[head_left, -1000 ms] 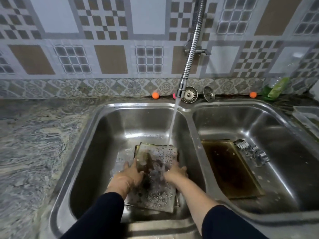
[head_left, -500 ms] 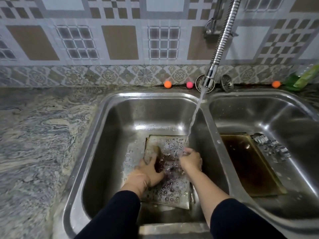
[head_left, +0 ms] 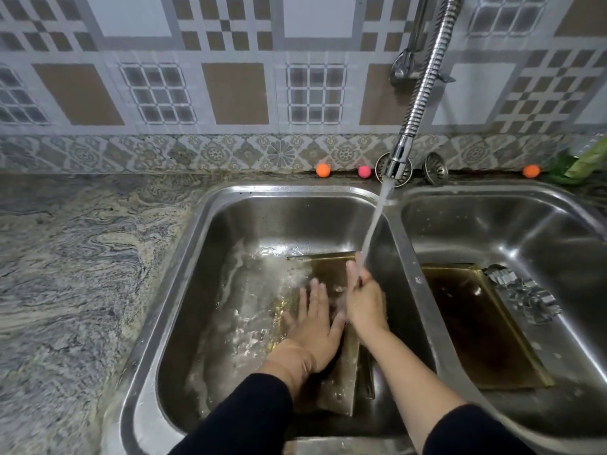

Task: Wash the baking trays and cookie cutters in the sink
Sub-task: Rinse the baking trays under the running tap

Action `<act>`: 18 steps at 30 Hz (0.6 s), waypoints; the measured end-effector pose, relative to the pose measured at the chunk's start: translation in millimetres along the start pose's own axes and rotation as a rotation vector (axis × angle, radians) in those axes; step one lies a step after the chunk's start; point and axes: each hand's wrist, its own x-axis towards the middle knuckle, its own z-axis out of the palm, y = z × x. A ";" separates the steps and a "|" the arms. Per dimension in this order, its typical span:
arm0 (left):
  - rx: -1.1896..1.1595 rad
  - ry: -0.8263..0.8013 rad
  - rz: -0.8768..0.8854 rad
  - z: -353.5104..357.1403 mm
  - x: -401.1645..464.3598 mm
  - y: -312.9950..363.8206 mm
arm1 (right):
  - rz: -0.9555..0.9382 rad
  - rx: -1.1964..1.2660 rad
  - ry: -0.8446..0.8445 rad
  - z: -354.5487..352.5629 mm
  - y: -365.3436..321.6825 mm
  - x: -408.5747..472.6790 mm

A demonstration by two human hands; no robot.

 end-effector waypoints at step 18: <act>0.301 0.689 0.038 -85.4 16.5 -1.5 | -0.289 0.315 -0.080 -36.1 -53.1 0.7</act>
